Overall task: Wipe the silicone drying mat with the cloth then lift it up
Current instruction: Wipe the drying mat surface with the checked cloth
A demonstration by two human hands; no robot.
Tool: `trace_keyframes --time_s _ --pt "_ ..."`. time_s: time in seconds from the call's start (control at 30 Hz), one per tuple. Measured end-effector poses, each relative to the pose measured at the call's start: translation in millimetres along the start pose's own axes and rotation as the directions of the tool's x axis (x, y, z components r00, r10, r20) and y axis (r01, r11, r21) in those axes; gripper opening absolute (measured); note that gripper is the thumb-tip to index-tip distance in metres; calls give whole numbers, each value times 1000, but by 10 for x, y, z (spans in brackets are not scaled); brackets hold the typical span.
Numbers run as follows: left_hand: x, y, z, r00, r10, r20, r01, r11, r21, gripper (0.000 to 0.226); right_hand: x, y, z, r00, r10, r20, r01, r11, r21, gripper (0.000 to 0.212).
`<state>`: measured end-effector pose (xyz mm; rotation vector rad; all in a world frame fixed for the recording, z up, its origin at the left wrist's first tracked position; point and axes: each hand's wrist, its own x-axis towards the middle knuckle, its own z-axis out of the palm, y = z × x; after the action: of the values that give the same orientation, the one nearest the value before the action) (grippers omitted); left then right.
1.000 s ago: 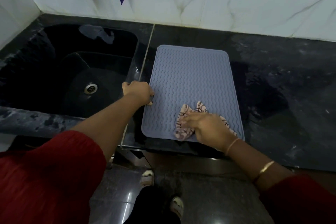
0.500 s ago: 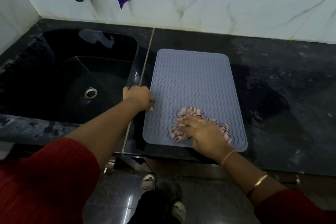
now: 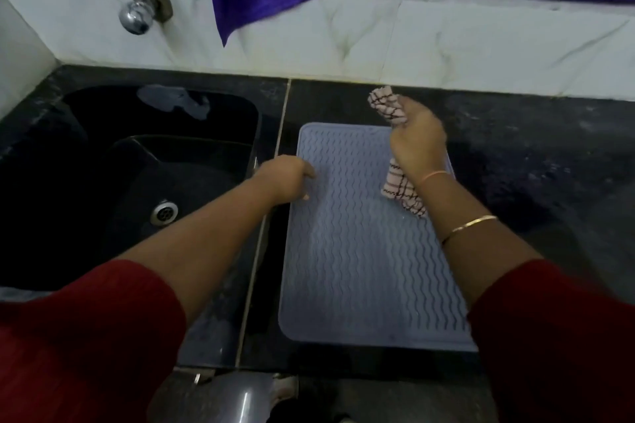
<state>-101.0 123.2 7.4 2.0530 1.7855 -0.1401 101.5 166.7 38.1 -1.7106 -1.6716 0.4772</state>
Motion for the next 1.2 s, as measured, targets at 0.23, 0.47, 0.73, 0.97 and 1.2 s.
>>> trace_keyframes --time_s 0.23,0.47,0.73,0.97,1.2 --pt "539 33 -22 980 47 195 -108 943 314 127 -156 250 695 949 19 316 160 832 -531 61" --pt "821 41 -23 977 -10 212 -119 802 585 145 -25 286 1014 926 -169 337 340 762 -551 62" --pt "851 21 -31 965 -52 256 -115 793 598 154 394 218 1278 969 146 202 -35 882 -471 67" --pt "822 -6 -59 974 -19 227 -122 798 591 156 336 214 1165 953 34 302 119 872 -475 64" --pt "806 5 -91 976 -15 219 -119 802 585 150 -587 160 803 908 -141 395 292 888 -356 69"
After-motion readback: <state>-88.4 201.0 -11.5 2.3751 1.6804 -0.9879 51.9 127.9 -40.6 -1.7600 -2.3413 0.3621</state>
